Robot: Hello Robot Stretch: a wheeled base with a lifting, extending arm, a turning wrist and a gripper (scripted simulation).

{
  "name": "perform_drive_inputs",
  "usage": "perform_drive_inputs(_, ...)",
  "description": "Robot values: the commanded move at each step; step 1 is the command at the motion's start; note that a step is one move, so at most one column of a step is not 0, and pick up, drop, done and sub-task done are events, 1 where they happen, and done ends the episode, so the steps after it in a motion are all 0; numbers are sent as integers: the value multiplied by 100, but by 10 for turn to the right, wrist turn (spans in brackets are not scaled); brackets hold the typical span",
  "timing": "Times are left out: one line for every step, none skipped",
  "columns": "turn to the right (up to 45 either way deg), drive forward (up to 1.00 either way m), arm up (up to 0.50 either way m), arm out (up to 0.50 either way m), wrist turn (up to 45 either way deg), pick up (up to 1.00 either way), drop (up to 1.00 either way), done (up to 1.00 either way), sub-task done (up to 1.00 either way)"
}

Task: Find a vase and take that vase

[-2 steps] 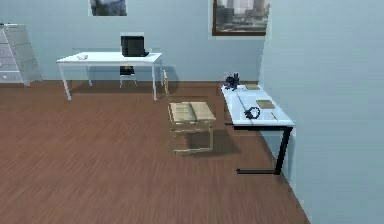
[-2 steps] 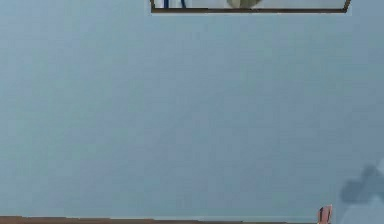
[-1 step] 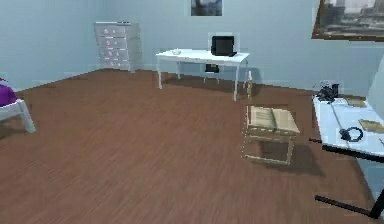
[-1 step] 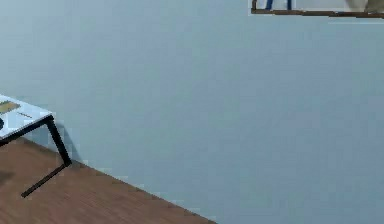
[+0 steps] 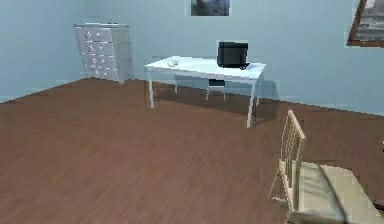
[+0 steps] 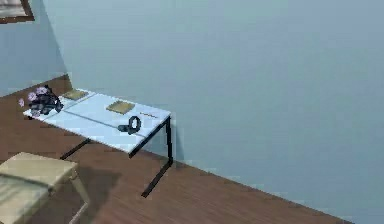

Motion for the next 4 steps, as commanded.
perform_drive_inputs(0,85,0,0,0,0,0,0,0)
perform_drive_inputs(210,0,0,0,0,0,0,0,0)
perform_drive_inputs(0,90,0,0,0,0,0,0,0)
perform_drive_inputs(450,0,0,0,0,0,0,0,0)
